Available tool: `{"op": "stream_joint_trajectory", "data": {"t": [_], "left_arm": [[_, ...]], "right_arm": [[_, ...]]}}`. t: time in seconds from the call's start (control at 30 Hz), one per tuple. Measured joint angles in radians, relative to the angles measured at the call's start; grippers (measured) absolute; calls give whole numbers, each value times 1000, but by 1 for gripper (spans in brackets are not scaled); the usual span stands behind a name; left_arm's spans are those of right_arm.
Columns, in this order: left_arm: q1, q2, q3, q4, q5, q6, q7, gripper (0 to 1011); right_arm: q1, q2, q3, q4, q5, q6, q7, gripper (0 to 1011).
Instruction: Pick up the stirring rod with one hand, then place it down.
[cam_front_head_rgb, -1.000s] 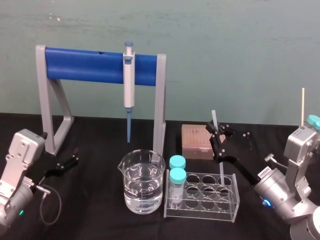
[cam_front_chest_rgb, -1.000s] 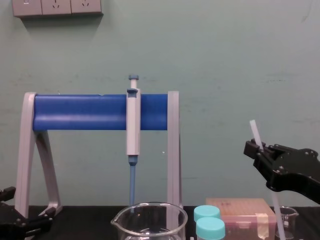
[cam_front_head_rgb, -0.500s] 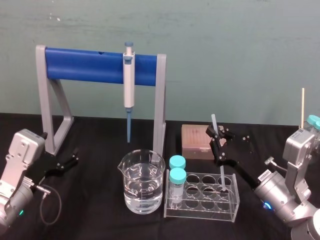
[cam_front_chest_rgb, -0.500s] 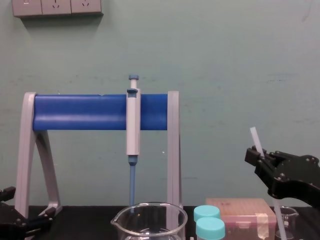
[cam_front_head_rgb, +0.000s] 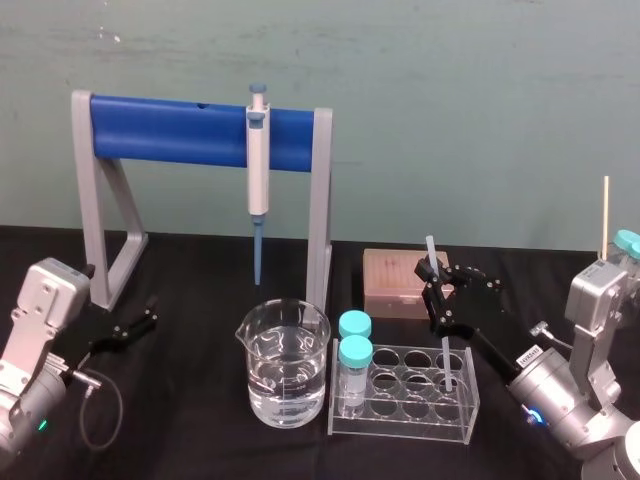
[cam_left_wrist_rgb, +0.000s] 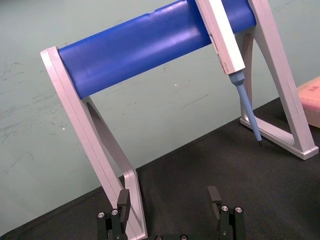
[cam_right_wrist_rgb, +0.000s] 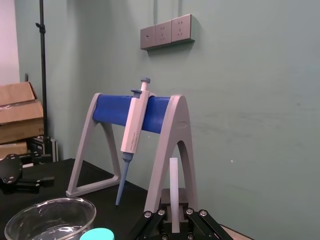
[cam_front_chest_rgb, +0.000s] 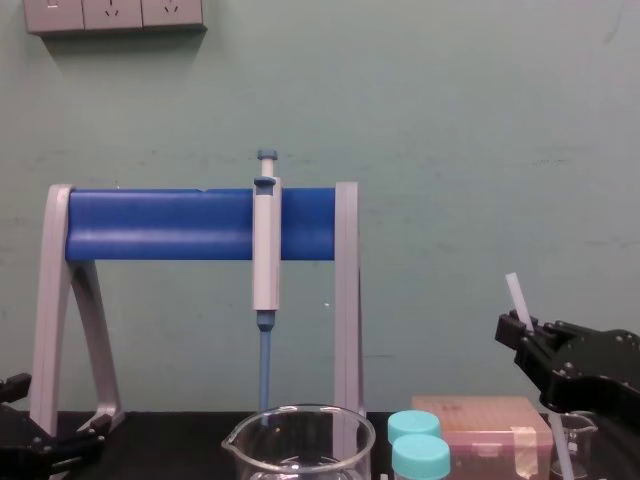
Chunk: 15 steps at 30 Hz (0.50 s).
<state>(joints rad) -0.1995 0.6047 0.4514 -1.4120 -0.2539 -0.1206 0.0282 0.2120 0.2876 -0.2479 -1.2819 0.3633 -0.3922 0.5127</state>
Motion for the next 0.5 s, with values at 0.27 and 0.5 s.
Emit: {"op": "stream_joint_trajectory", "data": {"t": [0.27, 0.5], "left_arm": [[0, 0, 0, 0, 0, 0, 0, 1000], [0, 0, 0, 0, 0, 0, 0, 1000]], "right_arm": [[6, 1, -1, 11, 3, 10, 1, 67], [14, 5, -8, 20, 0, 33, 1, 67]]}}
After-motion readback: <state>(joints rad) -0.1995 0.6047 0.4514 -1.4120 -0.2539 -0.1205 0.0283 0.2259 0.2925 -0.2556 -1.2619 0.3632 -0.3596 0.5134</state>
